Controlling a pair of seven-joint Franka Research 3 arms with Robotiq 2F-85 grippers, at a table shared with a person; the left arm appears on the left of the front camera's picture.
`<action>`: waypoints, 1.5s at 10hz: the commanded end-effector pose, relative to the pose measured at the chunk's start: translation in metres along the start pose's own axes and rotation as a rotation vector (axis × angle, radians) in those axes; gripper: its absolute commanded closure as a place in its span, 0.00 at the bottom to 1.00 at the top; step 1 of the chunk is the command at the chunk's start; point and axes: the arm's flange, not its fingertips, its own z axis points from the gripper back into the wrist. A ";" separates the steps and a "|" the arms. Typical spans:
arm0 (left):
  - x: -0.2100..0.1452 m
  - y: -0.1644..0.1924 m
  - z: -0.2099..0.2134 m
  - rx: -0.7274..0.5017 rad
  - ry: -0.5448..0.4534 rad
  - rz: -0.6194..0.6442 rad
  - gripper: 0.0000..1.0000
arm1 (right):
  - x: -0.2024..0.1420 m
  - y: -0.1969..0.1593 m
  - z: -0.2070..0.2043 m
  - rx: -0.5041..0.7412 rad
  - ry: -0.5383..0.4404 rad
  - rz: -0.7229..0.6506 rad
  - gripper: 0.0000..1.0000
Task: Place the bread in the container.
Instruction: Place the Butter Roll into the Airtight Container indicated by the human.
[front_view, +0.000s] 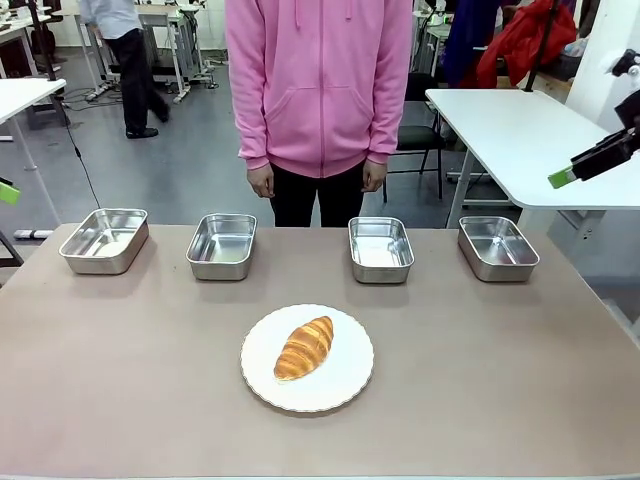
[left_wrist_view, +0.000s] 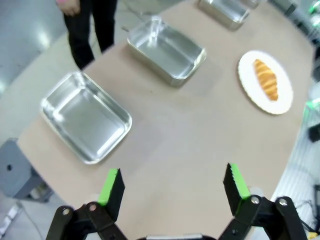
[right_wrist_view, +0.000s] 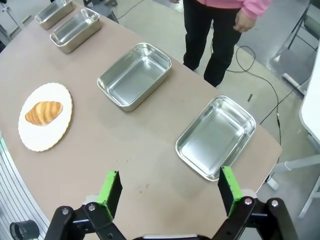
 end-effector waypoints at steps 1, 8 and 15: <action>-0.002 0.012 0.014 -0.059 -0.114 -0.040 0.00 | -0.007 -0.016 0.007 0.038 -0.065 0.017 0.00; -0.017 0.037 0.057 -0.064 -0.269 -0.006 0.00 | -0.006 -0.054 0.022 0.008 -0.165 -0.034 0.00; -0.008 0.027 0.054 0.002 -0.263 0.098 0.00 | 0.001 -0.059 0.022 -0.003 -0.172 -0.052 0.00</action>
